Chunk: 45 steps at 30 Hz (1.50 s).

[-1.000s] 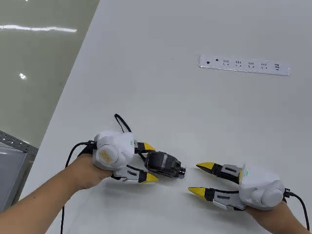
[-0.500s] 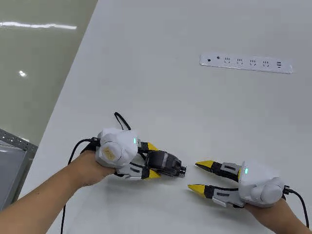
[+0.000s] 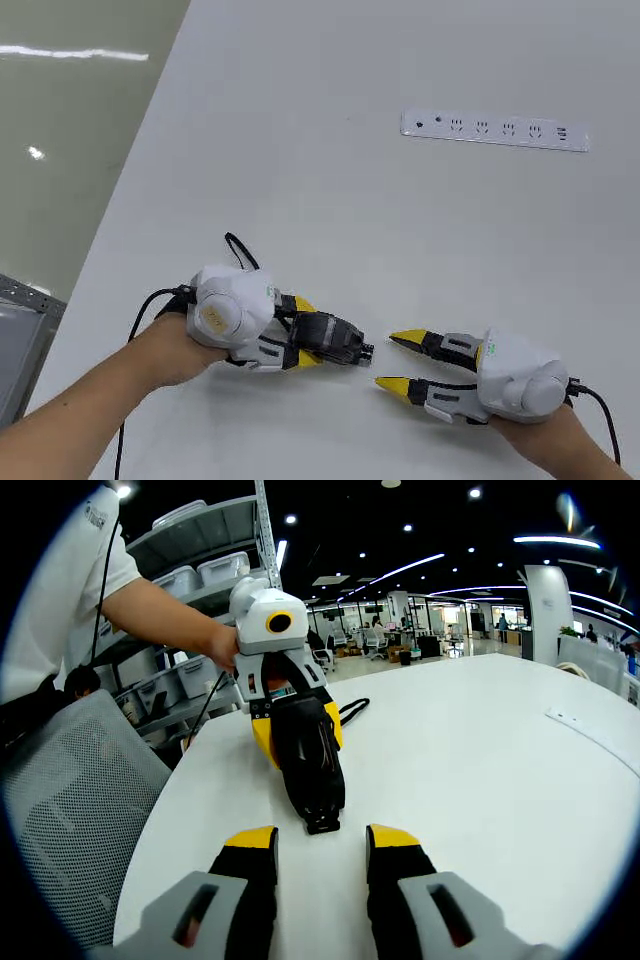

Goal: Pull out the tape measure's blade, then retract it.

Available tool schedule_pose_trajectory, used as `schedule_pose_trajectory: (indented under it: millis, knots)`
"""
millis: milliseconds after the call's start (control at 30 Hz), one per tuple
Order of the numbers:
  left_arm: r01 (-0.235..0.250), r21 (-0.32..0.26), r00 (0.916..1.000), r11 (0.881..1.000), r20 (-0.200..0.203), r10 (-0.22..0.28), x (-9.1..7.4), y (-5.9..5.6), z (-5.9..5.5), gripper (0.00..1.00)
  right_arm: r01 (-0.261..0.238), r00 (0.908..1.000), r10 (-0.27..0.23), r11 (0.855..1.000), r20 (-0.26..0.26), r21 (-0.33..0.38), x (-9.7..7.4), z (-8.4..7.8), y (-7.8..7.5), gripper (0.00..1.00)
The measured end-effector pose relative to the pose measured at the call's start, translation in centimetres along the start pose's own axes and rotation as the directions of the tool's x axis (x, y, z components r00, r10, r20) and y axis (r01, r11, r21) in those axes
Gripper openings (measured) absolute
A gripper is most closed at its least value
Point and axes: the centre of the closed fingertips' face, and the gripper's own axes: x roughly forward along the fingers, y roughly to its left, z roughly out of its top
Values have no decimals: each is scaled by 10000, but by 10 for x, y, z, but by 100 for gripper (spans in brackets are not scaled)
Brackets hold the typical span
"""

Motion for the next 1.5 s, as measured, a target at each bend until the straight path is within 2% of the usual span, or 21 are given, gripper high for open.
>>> schedule_pose_trajectory:
  millis: [533, 667, 1000, 1500]
  knots:
    - [7, 346, 9999, 9994, -166, -1, 1, 0, -1, 31, -25, 10000, 24, 9999, -49, -165, 12, -2, -1, 34]
    - [66, 299, 9998, 9995, -215, -60, 1, 0, -1, 31, -69, 9999, 66, 9997, -103, -253, 15, -4, 0, 30]
    - [80, 446, 9991, 9990, -425, -61, 1, 0, -2, 31, -206, 9998, 204, 9992, -69, -343, 23, -4, -1, 29]
    - [77, 446, 9992, 9990, -404, -59, 1, 0, -2, 31, -98, 9999, 101, 9986, 55, -511, 27, -3, -2, 20]
